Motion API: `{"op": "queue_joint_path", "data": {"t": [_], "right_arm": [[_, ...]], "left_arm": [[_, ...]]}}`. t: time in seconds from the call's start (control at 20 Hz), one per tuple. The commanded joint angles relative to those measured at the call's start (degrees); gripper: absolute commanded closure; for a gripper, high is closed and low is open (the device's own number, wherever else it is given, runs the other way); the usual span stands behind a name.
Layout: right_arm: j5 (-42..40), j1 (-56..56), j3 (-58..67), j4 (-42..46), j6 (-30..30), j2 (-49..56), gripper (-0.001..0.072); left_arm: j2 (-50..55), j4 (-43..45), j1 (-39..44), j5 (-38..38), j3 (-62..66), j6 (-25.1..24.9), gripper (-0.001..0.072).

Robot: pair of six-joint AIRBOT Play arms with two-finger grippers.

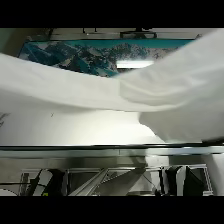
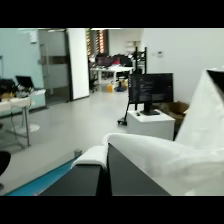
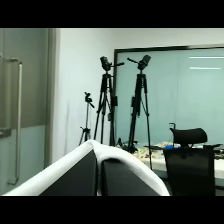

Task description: Fold the shirts.

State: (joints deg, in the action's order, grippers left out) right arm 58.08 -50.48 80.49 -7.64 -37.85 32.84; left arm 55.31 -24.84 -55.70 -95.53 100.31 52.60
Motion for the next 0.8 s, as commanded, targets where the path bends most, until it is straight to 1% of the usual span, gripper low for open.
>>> {"op": "queue_joint_path", "data": {"t": [0.0, 0.05, 0.1, 0.15, 0.2, 0.3, 0.4, 0.5, 0.6, 0.65, 0.75], "right_arm": [[6.7, -0.1, 0.5, 0.5, 1.4, 4.7, 0.0694], [9.6, 1.9, 0.3, 1.8, 0.1, 7.8, 0.0694], [10.8, 4.8, -0.3, 5.2, -1.9, 10.7, 0.0694], [10.9, 8.6, -1.7, 10.4, -4.2, 13.7, 0.0694], [10.8, 12.4, -3.6, 14.9, -5.5, 16.6, 0.0694], [9.5, 21.3, -9.2, 20.7, -5.9, 23.8, 0.0694], [3.7, 27.8, -14.3, 22.9, -4.1, 31.4, 0.0693], [-3.1, 32.8, -17.0, 23.1, -2.1, 40.6, 0.0693], [-8.4, 35.7, -17.0, 21.2, -0.7, 50.9, 0.0693], [-10.9, 36.6, -17.0, 18.2, 1.1, 55.9, 0.0693], [-11.5, 36.6, -16.5, 8.0, 7.0, 64.6, 0.0693]], "left_arm": [[5.3, 21.2, 12.5, 1.4, 1.6, 3.9, 0.0681], [8.3, 28.0, 18.3, 1.3, 1.6, 4.8, 0.0681], [11.4, 34.2, 22.7, 1.2, 1.6, 6.3, 0.0681], [15.0, 39.9, 26.5, 1.2, 1.5, 7.6, 0.0681], [18.3, 43.8, 29.6, 1.2, 1.4, 8.0, 0.0681], [24.9, 47.3, 33.2, 2.1, -1.4, 7.9, 0.0681], [31.5, 47.8, 35.0, 4.3, -5.1, 7.0, 0.068], [38.8, 47.7, 35.2, 5.3, -8.3, 4.1, 0.068], [46.7, 47.7, 34.6, 8.4, -10.1, 1.2, 0.068], [50.2, 47.7, 34.2, 10.1, -10.1, -0.2, 0.068], [57.7, 47.6, 33.4, 12.4, -7.7, -1.3, 0.068]]}}
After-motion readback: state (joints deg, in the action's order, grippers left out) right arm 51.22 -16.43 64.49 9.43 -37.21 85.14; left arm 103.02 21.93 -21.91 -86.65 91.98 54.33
